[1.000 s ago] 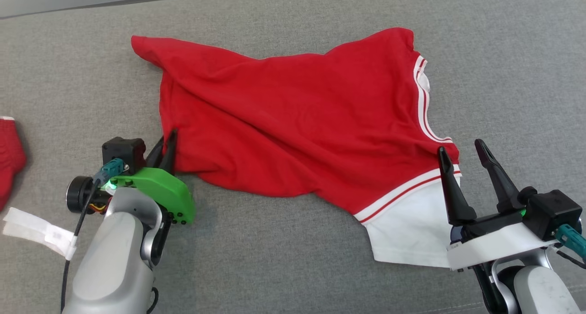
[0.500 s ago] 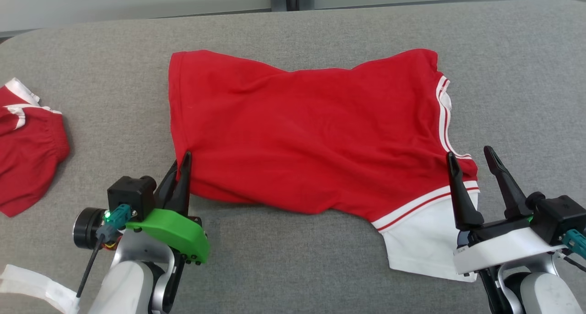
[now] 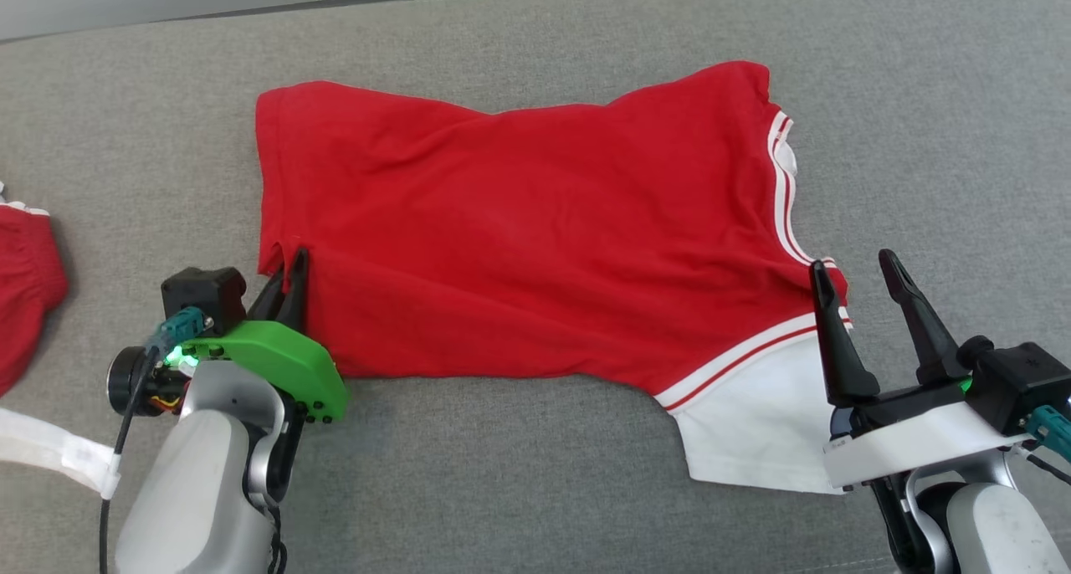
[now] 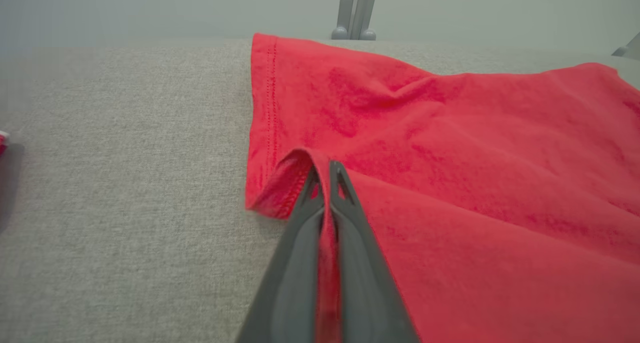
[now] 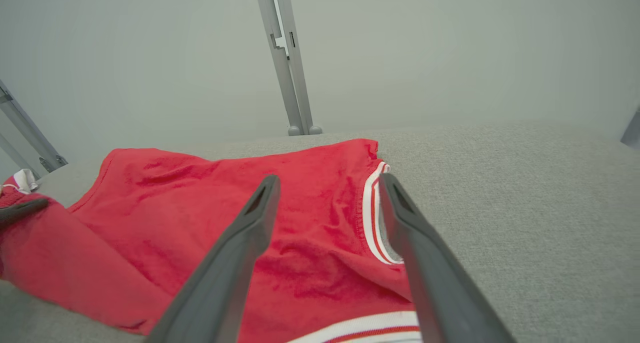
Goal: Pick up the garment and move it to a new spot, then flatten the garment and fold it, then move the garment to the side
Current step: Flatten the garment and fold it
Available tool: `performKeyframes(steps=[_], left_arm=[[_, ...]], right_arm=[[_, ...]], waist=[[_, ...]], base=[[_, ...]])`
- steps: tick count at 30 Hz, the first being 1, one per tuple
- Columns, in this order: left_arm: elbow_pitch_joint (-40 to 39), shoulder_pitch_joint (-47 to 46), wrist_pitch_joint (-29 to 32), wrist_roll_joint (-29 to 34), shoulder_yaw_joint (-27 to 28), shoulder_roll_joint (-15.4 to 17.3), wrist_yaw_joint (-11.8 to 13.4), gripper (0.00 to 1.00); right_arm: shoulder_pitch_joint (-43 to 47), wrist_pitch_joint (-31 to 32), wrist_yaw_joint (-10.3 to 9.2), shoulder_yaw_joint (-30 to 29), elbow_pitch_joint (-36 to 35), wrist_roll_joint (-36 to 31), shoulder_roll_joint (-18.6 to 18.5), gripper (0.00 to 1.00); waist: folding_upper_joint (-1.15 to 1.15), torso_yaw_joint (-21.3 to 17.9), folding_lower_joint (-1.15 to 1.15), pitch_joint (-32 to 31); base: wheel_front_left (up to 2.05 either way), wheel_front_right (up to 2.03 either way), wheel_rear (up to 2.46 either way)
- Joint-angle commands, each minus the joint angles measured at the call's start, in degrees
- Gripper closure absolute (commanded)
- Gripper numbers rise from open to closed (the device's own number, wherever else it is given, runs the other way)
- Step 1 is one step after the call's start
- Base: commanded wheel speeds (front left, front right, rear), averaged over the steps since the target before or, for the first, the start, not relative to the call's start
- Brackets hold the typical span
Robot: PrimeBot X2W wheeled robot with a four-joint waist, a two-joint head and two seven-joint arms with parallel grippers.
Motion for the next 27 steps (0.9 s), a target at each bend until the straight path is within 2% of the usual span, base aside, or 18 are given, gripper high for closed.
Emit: performKeyframes(steps=[1, 4, 5, 6, 10, 15, 19, 27], left_arm=[[2.03, -1.89, -0.80, -0.63, 0.33, 0.13, -0.45, 1.00], [7.03, -4.90, -2.06, -1.28, 0.49, -0.32, -1.54, 1.00], [8.27, -5.68, -2.67, -1.25, 0.48, -0.46, -1.79, 0.60], [9.43, -6.42, -3.85, -1.00, 0.57, -0.54, -1.73, 0.00], [12.19, -6.73, -8.95, -0.14, 0.44, -1.10, -1.34, 0.00], [11.47, -3.35, -15.26, 1.24, 1.25, -1.45, 1.47, 0.00], [6.51, 0.85, -16.68, 3.09, 1.99, -1.47, 3.72, 0.00], [-4.40, 10.96, -16.92, 5.57, 1.97, -1.68, 6.41, 0.00]], right_arm=[[-1.06, -0.50, -0.08, 0.03, 0.07, 0.17, -0.07, 0.00], [-1.32, -1.00, -0.08, -0.24, 0.28, 0.13, -0.16, 0.00], [-1.42, -1.13, -0.08, -0.34, 0.36, 0.06, -0.23, 0.00], [-1.63, -1.28, -0.08, -0.43, 0.34, -0.05, -0.29, 0.00], [-1.87, -1.82, -0.08, -0.56, 0.23, -0.71, -0.52, 0.00], [-0.94, -1.76, -0.08, -0.46, 0.14, -1.71, -1.03, 0.00], [0.28, -1.29, -0.08, -0.77, 0.06, -2.14, -1.35, 0.00], [3.32, 0.19, -0.08, -1.29, -0.22, -2.77, -0.95, 0.00]], waist=[[0.00, -1.88, 0.00, 2.00], [0.00, -2.41, 0.00, 2.81], [0.00, -2.44, 0.00, 2.92], [0.00, -2.48, 0.00, 2.99], [0.00, -2.09, 0.00, 2.28], [0.00, -0.73, 0.00, -0.50], [0.00, 0.72, 0.00, -3.32], [0.00, 2.84, 0.00, -8.22]], base=[[0.00, 0.00, 0.00], [0.00, 0.00, 0.00], [0.00, 0.00, 0.00], [0.00, 0.00, 0.00], [0.00, 0.00, 0.00], [0.00, 0.00, 0.00], [0.00, 0.00, 0.00], [0.00, 0.00, 0.00]])
